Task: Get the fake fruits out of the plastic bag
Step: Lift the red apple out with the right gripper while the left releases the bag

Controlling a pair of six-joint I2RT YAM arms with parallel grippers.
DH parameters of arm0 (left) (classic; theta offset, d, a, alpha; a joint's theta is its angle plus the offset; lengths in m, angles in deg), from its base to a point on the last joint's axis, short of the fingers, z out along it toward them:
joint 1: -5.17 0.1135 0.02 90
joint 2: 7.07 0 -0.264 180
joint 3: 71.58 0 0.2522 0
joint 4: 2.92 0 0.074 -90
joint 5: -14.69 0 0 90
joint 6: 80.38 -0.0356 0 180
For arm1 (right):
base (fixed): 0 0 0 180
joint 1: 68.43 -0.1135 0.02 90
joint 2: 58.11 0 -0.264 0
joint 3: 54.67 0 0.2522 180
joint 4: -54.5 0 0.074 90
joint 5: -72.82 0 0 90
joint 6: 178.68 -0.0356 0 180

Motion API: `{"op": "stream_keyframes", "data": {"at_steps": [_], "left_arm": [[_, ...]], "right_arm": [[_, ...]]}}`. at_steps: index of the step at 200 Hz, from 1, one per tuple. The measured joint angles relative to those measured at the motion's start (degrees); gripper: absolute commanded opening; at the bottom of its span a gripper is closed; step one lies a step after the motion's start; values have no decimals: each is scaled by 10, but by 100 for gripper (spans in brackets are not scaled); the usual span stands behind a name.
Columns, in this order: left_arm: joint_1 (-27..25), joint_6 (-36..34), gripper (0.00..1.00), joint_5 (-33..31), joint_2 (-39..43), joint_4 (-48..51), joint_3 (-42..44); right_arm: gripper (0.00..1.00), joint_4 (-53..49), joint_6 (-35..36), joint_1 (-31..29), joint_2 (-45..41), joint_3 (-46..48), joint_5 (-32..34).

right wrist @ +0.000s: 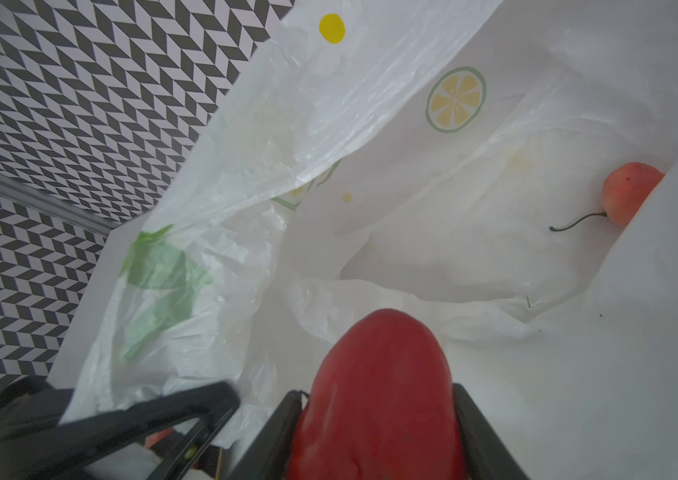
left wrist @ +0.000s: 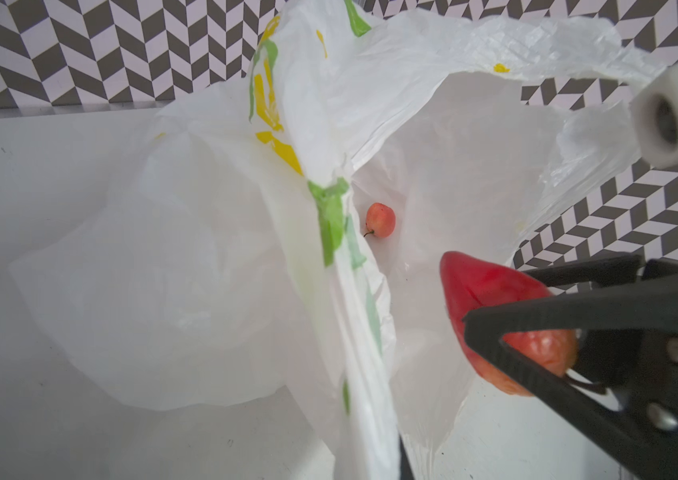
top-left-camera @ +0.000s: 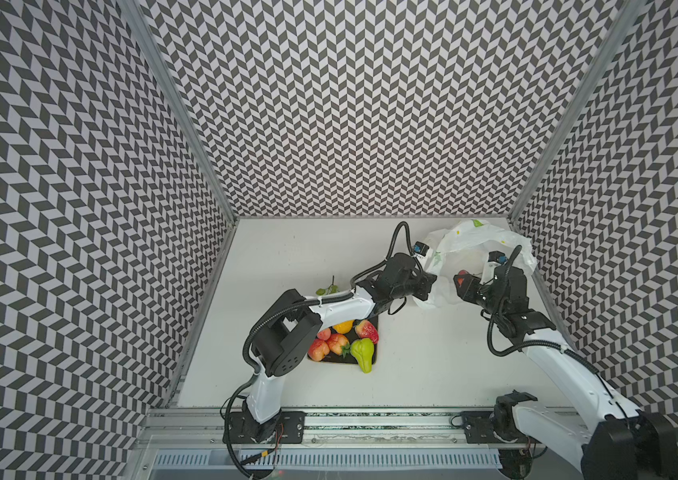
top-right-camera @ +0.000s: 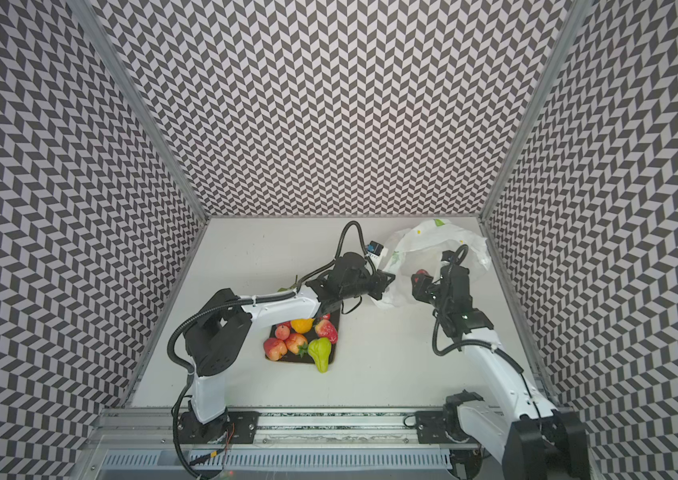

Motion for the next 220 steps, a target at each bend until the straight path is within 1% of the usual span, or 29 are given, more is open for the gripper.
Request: {"op": "stream_keyframes", "data": {"at_steps": [32, 65, 82, 89, 130, 160, 173, 187, 220], "left_arm": [[3, 2, 5, -5, -29, 6, -21], [6, 11, 5, -13, -41, 9, -29], [7, 16, 8, -15, -43, 9, -33], [7, 17, 11, -15, -43, 8, -33], [7, 21, 44, -15, -41, 6, -30], [7, 18, 64, -17, -15, -2, 6], [6, 14, 70, -19, 5, -1, 23], [4, 11, 74, -22, 35, -2, 42], [0, -2, 77, -31, 119, -10, 80]], "right_arm": [[46, -22, -2, 0, -37, 1, 8], [46, -37, -4, 0, -84, 1, 8], [46, -42, -4, 0, -108, 1, 8], [46, -45, -4, 0, -116, 1, 9], [46, -66, -6, 0, -131, 1, 9], [46, -80, -5, 0, -138, 0, 14], [46, -89, -4, 0, -140, -4, 18], [46, -95, 0, 0, -141, -10, 20], [45, -101, 12, -1, -140, -30, 7]]}}
